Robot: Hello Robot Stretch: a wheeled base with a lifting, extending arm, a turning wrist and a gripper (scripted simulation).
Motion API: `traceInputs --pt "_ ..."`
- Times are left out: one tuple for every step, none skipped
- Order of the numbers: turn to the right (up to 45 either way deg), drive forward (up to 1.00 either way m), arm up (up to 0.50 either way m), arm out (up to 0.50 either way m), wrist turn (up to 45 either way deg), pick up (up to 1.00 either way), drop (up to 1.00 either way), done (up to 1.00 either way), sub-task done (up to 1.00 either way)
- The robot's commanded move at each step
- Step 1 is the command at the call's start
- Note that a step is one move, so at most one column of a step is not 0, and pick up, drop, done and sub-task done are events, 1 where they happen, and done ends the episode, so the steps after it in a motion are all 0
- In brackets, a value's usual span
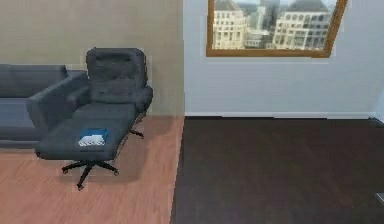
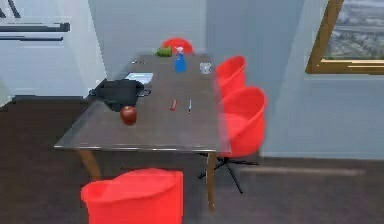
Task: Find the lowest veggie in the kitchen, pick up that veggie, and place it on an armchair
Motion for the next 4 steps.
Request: traceInputs --pt "39.0 0.0 0.0 0.0 0.0 0.0 0.0 0.0 0.0" --pt "0.0 0.05 0.0 0.0 0.0 0.0 0.0 0.0 0.0" --pt "-9.0 0.0 0.0 0.0 0.0 0.0 0.0 0.0 0.0" --pt "0.0 1.0 0.0 0.0 0.0 0.0 0.0 0.0 0.0"
